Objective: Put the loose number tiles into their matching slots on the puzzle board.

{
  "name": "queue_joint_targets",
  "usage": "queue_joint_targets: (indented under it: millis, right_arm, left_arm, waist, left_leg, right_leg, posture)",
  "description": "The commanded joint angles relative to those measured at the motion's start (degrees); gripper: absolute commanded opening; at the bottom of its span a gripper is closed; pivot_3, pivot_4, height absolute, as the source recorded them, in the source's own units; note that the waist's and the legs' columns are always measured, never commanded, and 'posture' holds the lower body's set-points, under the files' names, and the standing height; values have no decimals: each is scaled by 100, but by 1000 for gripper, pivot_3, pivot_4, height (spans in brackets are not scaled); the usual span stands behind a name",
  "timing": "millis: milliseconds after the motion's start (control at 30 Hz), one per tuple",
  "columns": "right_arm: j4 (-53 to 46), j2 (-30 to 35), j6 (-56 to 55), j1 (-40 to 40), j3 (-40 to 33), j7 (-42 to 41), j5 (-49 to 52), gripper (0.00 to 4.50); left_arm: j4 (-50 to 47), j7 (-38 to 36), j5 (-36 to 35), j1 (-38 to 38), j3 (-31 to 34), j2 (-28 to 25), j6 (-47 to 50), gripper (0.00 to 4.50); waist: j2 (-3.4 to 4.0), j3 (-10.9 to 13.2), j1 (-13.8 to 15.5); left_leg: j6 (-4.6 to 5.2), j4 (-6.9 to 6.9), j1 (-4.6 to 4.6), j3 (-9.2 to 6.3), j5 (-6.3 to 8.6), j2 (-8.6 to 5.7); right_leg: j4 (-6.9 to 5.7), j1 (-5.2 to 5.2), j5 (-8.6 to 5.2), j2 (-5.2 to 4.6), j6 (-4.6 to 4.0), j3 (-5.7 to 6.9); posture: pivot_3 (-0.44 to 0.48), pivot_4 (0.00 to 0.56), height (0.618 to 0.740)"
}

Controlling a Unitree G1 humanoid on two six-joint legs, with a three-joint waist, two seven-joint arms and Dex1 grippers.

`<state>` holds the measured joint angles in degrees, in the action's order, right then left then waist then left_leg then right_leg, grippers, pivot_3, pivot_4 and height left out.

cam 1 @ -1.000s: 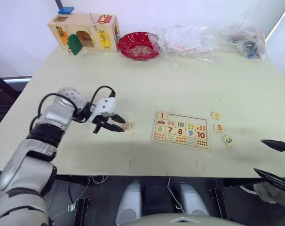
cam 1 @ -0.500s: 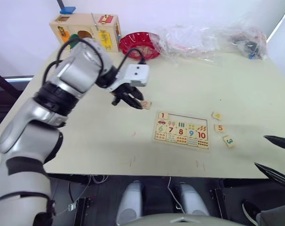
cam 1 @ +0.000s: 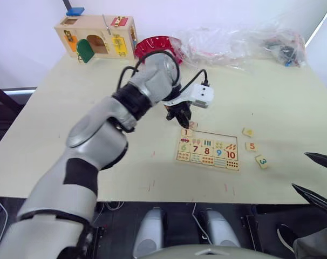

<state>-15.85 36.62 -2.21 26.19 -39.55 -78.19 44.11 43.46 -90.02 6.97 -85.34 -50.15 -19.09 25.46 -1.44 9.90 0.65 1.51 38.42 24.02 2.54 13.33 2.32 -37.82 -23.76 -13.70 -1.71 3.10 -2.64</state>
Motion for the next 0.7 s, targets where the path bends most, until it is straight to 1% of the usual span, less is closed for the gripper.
queue_joint_targets:
  millis: [33, 200, 300, 433, 700]
  right_arm:
    - [-178, 11, -122, 44, -239, 64, 96, 4500]
    - [-300, -63, -169, 131, -205, 167, 93, 4500]
    - [-394, -131, -183, 203, -181, 219, 85, 4500]
    - [-524, -217, -197, 302, -143, 294, 74, 4500]
    - [-635, -302, -225, 405, -133, 375, 70, 4500]
  left_arm:
    - [632, 154, 414, -254, 104, 559, -49, 936]
    - [1282, 384, 754, -255, 273, 1065, -188, 936]
    - [1525, 535, 904, -246, 391, 1235, -210, 936]
    - [1739, 600, 1072, -220, 532, 1383, -194, 936]
    - [1866, 736, 1328, -99, 702, 1455, -359, 936]
  waist:
    - [0, 0, 1]
    - [0, 0, -20]
    - [1, 0, -13]
    - [1, 0, -14]
    - [1, -1, 0]
  left_leg:
    - [0, 0, 1, -2, 0, -3]
    - [0, 1, 16, -8, 0, -4]
    - [0, 2, 25, -18, 0, -4]
    - [0, 3, 35, -25, 0, -6]
    - [0, 12, 54, -53, 0, -11]
  right_leg:
    - [0, 0, 0, 0, 0, -2]
    - [0, -13, -1, 0, 1, -1]
    - [0, -17, -1, 1, 1, 6]
    - [2, -20, -1, 0, 2, 10]
    - [4, -22, 0, 1, 1, 23]
  posture:
    - [0, 150, 740]
    - [0, 150, 740]
    - [0, 150, 740]
    - [0, 150, 740]
    - [0, 150, 740]
